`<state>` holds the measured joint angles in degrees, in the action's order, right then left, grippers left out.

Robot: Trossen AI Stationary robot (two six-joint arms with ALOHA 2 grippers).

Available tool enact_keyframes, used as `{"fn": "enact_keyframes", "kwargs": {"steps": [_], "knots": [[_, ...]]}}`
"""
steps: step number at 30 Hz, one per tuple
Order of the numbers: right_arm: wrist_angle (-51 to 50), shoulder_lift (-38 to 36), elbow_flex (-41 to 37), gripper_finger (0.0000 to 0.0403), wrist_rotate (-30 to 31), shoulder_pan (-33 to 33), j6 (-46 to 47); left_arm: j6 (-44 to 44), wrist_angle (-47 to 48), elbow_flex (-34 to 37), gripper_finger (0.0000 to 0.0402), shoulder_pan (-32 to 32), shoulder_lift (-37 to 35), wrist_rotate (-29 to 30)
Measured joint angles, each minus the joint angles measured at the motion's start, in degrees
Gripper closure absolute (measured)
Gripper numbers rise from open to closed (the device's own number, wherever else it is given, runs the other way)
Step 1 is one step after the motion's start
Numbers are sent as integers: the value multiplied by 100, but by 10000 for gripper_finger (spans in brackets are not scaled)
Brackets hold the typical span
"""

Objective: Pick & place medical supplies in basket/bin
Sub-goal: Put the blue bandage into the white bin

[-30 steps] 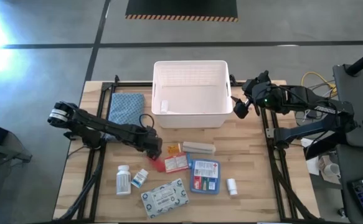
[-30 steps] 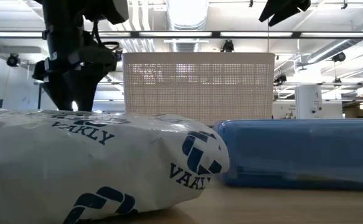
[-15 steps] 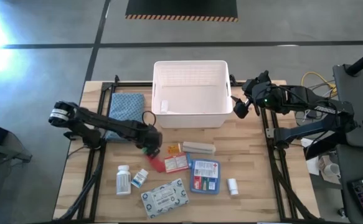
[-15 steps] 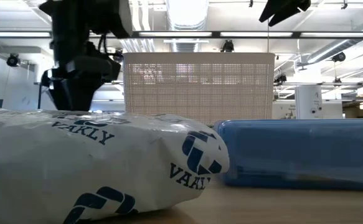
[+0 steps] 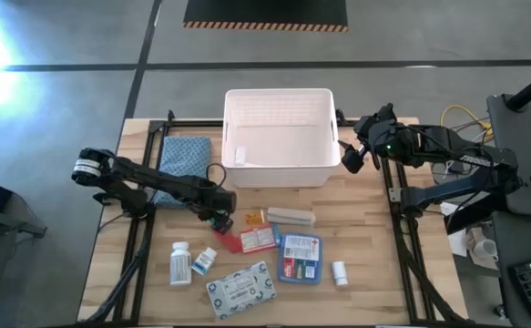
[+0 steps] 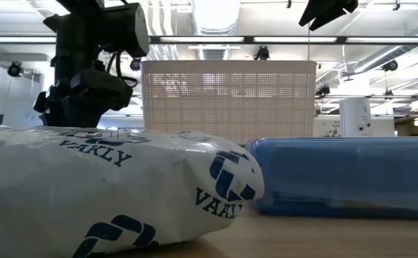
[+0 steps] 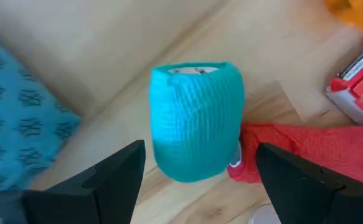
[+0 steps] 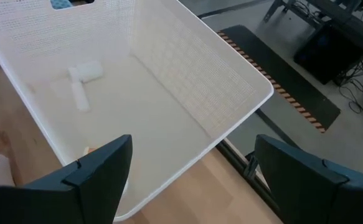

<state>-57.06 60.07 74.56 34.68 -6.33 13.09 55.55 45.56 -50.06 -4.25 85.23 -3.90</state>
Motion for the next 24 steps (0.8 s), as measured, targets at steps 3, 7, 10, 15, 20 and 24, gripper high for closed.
{"fn": "enact_keyframes", "kwargs": {"steps": [3,7,10,15,20,24], "knots": [[0,0,0,75,0,0,-25,4,-402,146,117,6,0,98],[-1,0,0,75,2,0,-25,106,-617,279,117,21,0,349],[-9,0,0,75,4,0,-25,116,-615,382,117,33,-2,362],[-15,0,0,75,4,2,-29,276,-588,563,123,13,-2,346],[-15,0,0,75,79,5,-155,350,-555,403,170,13,-2,450],[-15,0,0,75,214,4,-201,312,-420,6,228,13,-2,733]]}}
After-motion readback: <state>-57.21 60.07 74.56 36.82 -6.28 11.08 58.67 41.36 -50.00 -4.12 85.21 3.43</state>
